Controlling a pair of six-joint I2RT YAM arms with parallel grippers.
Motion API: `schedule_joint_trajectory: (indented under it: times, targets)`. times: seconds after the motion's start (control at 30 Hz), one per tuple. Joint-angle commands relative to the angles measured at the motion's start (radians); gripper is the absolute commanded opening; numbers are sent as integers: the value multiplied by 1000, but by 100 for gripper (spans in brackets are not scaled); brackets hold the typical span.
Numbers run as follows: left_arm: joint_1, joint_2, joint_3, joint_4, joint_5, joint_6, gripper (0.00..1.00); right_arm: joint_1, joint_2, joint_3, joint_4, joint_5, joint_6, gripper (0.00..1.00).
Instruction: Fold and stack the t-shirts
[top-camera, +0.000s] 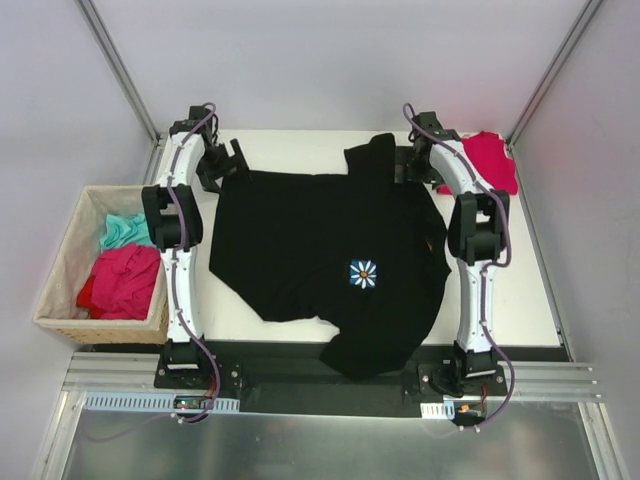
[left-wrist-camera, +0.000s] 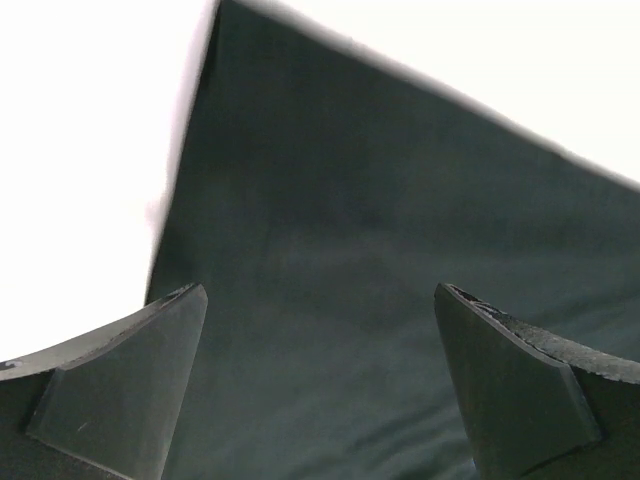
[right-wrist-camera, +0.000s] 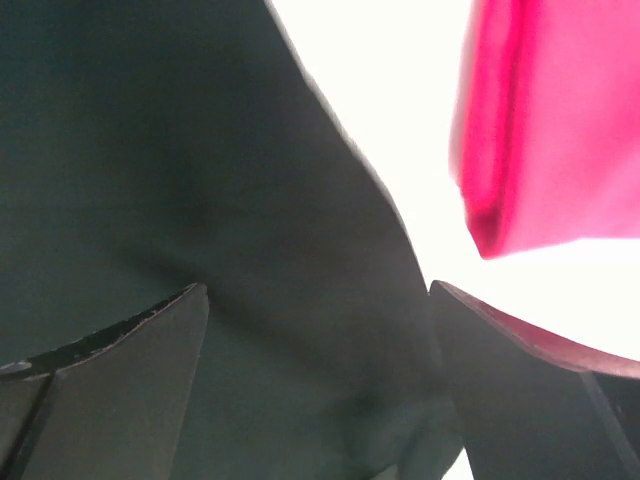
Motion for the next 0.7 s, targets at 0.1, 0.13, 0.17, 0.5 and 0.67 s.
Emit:
schedule_joint_trajectory:
  times: [0.1, 0.13, 0.17, 0.5, 0.67]
  targets:
    - [-73, -520, -415, 25, -129, 35, 99, 137, -578, -481, 211, 140, -56, 97]
    - [-83, -563, -460, 28, -138, 31, 99, 147, -618, -520, 211, 143, -50, 97]
    - [-107, -608, -546, 36, -144, 28, 99, 170, -653, -561, 215, 144, -41, 97]
    - [-193, -783, -994, 51, -243, 15, 99, 317, -748, -937, 183, 181, 97, 96]
    - [-201, -746, -1085, 99, -230, 22, 99, 389, -715, -1008, 232, 117, 154, 97]
